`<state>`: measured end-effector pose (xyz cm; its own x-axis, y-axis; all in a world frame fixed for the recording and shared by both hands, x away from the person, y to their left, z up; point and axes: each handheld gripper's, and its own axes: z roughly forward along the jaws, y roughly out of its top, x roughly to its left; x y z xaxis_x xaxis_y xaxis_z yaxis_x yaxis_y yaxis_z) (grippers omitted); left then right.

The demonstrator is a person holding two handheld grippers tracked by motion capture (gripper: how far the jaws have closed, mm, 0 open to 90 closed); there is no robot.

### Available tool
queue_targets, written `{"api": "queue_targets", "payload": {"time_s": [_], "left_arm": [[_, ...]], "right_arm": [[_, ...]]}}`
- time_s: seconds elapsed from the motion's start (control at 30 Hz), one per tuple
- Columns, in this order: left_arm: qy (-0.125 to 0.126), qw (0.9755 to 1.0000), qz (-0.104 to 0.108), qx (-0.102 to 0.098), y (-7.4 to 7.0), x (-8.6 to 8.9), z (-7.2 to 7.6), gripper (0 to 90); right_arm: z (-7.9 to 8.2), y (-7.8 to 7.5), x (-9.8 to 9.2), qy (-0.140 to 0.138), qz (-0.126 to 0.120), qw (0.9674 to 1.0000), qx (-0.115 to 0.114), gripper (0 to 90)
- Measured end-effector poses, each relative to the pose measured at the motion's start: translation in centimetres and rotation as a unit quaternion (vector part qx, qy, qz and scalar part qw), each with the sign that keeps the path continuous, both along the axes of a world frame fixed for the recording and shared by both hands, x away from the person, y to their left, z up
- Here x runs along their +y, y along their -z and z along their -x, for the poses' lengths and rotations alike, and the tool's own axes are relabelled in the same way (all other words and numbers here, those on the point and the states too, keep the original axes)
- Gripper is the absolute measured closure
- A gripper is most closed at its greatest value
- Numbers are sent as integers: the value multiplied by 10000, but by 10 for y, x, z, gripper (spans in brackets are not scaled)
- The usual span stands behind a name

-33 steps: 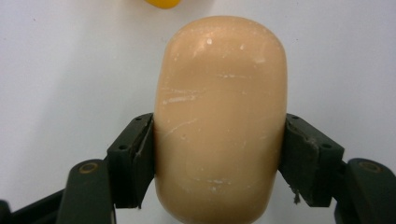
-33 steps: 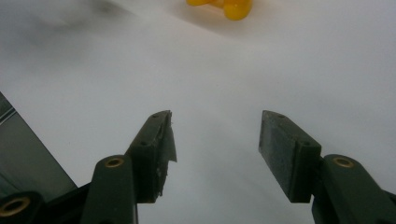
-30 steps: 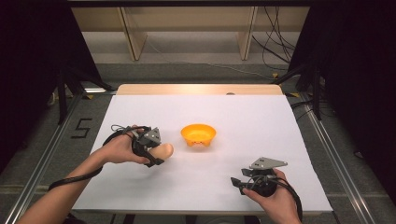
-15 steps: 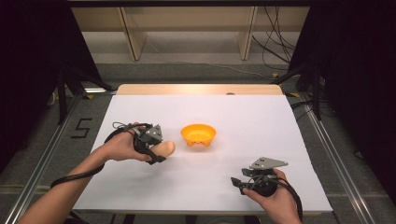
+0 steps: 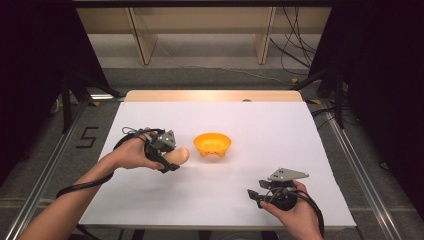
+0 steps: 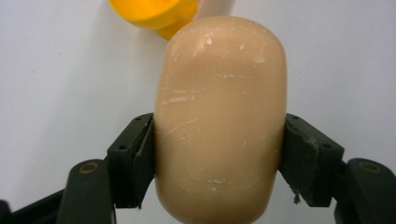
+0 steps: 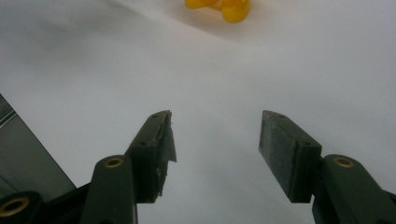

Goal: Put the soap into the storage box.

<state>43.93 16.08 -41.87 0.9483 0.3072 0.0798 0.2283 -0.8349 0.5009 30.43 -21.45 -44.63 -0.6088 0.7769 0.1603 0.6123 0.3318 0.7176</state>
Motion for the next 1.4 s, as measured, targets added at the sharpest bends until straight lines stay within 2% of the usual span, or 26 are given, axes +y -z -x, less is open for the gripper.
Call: {"api": "queue_targets", "payload": {"time_s": [0.03,0.07,0.1,0.13,0.17,0.2,0.23,0.3,0.33,0.43,0.47,0.57,0.73,0.87,0.93,1.03,1.07,1.17,1.23,1.4], "left_arm": [[0,10000,2,0,0,0,0,324],[-88,9999,118,24,0,-2,1,324],[-91,9999,118,25,0,-2,0,324],[-23,10000,24,3,-2,-2,-1,324],[-23,10000,24,3,-2,-2,-1,324],[-148,9996,217,39,-1,-4,0,324],[-59,9999,111,3,-2,-3,-1,324],[-72,9999,113,10,-3,-4,-2,324],[-66,9999,120,-14,-4,-4,-2,324],[-59,9999,130,-9,-5,-5,-3,324],[-64,9999,130,-17,-6,-6,-4,324],[-58,9999,129,-12,-8,-7,-5,324],[-54,9999,99,-13,-10,-8,-6,324],[-61,9999,136,-11,-12,-8,-8,324],[-36,9999,119,-12,-12,-9,-9,324],[-63,9999,124,-6,-13,-9,-9,324],[-55,9999,125,-16,-13,-10,-10,324],[-74,9999,131,7,-14,-12,-11,324],[-34,9999,124,-30,-15,-13,-12,324],[-33,9999,116,-19,-16,-15,-13,324]], "right_arm": [[0,0,0,-2,5,10000,-10,447],[0,0,0,0,3,10000,-7,447],[1,0,1,39,-12,10000,34,447],[0,0,-1,-2,64,9999,-84,447],[0,0,-1,-2,64,9999,-84,447],[1,0,1,28,1,10000,-16,447],[0,-1,0,-9,60,9999,-86,447],[1,0,1,30,2,10000,-19,447],[0,0,-1,-16,41,10000,-82,447],[-1,0,-1,-21,39,10000,-86,447],[-2,1,-1,-74,73,9998,-174,447],[0,0,0,-12,-2,10000,-48,447],[-1,0,0,-38,-23,10000,-66,447],[-1,1,-1,-52,97,9998,-162,446],[0,1,0,-50,8,10000,-21,446],[-1,1,0,-42,6,10000,-56,445],[-1,1,-1,-69,41,9999,-134,445],[-1,1,-1,-65,47,9999,-146,445],[-1,0,0,-36,-19,10000,-71,445],[0,-1,-2,-31,70,9999,-84,445]]}}
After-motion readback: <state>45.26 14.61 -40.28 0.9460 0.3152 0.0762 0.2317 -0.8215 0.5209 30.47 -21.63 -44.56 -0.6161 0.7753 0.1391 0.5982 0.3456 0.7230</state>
